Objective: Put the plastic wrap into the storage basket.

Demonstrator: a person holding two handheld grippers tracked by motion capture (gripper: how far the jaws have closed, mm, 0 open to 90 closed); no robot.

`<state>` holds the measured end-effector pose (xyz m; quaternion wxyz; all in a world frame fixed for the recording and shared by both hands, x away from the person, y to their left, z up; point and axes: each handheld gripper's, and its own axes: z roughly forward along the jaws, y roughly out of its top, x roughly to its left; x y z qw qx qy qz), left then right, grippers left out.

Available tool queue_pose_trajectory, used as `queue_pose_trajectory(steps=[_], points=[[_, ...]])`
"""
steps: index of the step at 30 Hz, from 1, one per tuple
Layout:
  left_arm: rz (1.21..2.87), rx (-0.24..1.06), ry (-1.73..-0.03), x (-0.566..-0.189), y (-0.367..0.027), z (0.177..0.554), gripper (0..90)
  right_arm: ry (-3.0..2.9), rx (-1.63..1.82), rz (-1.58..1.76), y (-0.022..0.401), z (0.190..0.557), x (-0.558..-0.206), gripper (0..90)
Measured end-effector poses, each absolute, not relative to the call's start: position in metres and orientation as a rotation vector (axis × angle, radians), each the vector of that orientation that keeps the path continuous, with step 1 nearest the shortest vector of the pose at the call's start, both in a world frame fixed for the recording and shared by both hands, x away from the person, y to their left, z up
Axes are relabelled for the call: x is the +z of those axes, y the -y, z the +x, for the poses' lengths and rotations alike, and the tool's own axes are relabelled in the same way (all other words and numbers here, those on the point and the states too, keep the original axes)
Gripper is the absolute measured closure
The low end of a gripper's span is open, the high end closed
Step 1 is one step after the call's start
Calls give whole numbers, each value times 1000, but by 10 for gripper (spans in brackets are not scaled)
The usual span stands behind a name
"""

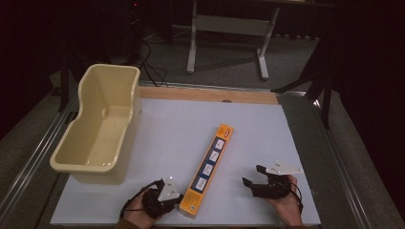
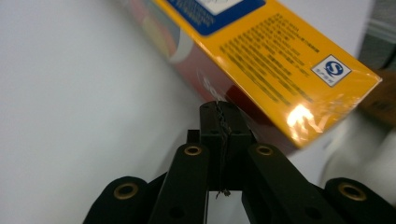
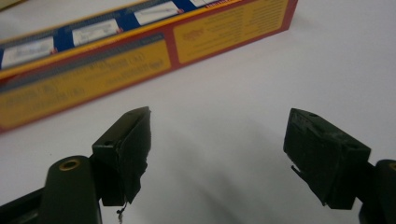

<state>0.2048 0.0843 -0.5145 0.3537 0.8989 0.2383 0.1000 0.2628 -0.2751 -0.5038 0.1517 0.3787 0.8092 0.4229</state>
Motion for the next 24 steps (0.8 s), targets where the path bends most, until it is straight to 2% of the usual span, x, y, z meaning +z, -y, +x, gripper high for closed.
queue_pose_trajectory(steps=[7,12,16,19,22,24], points=[[2311,194,-477,-518,-23,201,897,-2297,1261,1113,278,262,-501,223],[2282,175,-462,-523,12,206,897,-2287,1279,1128,276,262,-500,191],[2264,161,-466,-526,26,213,894,-2283,1295,1129,274,262,-499,175],[2264,190,-493,-526,22,215,844,-2284,1300,1132,272,262,-499,162],[2239,258,-586,-519,-8,220,771,-2295,1308,1142,265,259,-496,139],[2224,283,-615,-516,-18,221,653,-2303,1314,1140,258,258,-495,137]])
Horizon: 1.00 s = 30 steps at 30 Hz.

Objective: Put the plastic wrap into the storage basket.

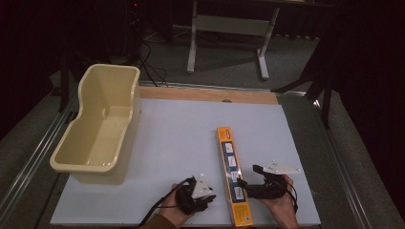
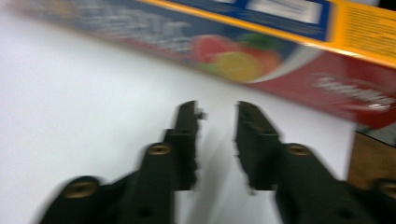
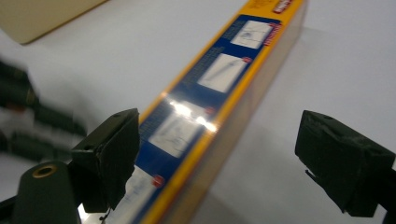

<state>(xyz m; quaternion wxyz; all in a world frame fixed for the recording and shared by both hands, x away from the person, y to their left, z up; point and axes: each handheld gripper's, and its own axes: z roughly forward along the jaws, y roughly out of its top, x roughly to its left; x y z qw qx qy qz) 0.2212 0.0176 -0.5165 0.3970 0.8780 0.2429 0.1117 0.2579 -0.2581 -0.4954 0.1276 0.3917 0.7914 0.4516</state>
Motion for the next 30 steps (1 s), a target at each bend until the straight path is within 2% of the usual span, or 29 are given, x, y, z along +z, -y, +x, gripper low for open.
queue_pose_trajectory(steps=[1,2,5,8,15,24,30], points=[[2203,299,-641,-513,-28,222,653,-2303,1314,1140,258,258,-495,137],[2171,310,-697,-508,-51,224,535,-2301,1296,1137,251,257,-495,135],[2154,329,-739,-504,-73,224,394,-2304,1289,1143,245,258,-495,131],[2113,394,-821,-498,-113,220,345,-2343,1226,1155,230,258,-498,110],[2079,470,-901,-500,-146,216,305,-2412,1089,1143,211,257,-506,94],[2041,508,-929,-500,-157,222,299,-2463,1016,1204,208,261,-510,95],[2042,502,-955,-502,-160,223,300,-2536,932,1240,223,266,-505,117]])
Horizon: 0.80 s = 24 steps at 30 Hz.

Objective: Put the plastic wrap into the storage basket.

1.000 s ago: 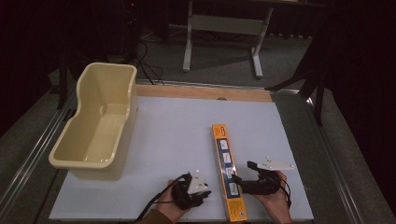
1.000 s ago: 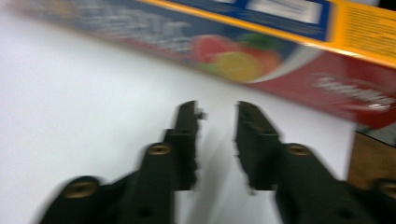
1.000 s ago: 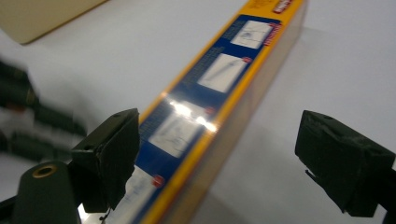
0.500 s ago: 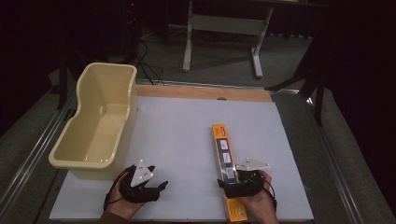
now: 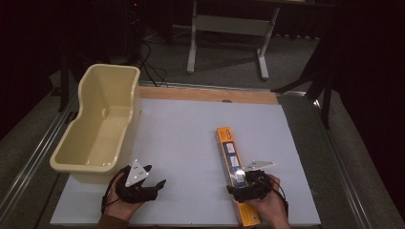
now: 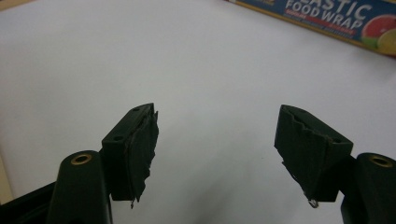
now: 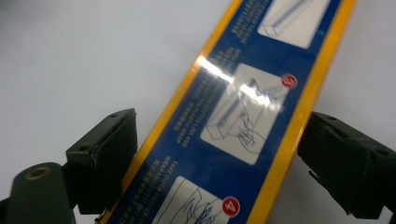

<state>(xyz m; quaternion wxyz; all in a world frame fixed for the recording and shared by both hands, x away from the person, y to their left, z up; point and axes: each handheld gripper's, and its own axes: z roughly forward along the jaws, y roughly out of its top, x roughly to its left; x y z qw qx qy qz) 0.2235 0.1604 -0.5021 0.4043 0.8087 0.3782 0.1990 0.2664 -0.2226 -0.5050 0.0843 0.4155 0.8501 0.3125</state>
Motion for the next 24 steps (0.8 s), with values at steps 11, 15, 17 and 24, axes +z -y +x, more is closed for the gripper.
queue_pose_trajectory(steps=[11,15,17,24], points=[[2055,486,-974,-505,-159,227,302,-2504,753,1230,270,274,-495,118],[2048,492,-977,-503,-162,227,302,-2465,656,1222,283,276,-491,124],[2044,492,-981,-503,-163,228,302,-2472,645,1212,285,277,-490,128],[2030,490,-992,-502,-166,229,303,-2503,760,1183,266,294,-475,127]])
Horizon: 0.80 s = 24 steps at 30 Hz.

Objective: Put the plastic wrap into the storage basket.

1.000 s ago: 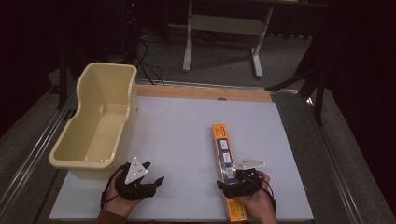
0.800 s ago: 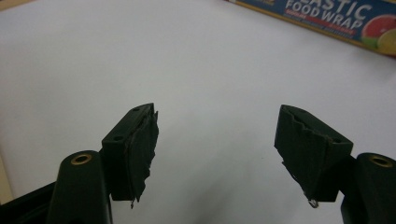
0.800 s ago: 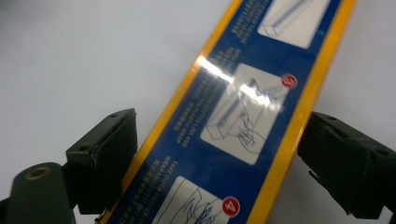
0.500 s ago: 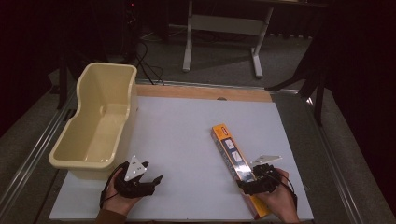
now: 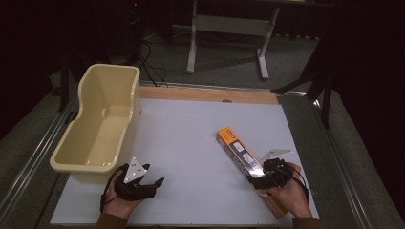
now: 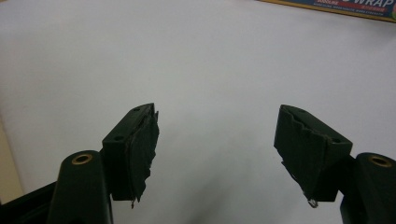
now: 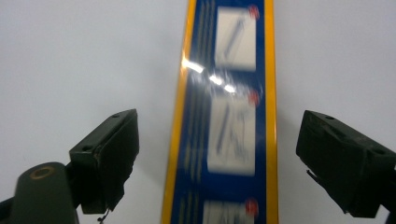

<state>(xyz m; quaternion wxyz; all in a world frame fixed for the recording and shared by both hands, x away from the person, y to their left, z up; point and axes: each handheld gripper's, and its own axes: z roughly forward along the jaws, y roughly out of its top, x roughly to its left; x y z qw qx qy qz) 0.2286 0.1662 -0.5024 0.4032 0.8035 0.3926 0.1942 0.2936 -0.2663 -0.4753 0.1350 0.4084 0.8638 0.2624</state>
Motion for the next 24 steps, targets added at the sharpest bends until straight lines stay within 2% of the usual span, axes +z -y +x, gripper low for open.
queue_pose_trajectory(steps=[6,9,13,16,21,24], points=[[2024,497,-1000,-502,-168,229,302,-2571,638,1205,248,327,-475,138],[2026,496,-1000,-502,-168,230,303,-2588,606,1205,245,331,-477,139],[2036,495,-996,-503,-167,230,303,-2663,465,1242,235,352,-485,203],[2036,493,-998,-503,-167,230,303,-2718,372,1266,230,360,-485,232],[2037,490,-995,-504,-166,230,303,-2735,291,1287,226,364,-486,198],[2040,489,-992,-504,-165,230,303,-2778,196,1336,221,369,-493,228]])
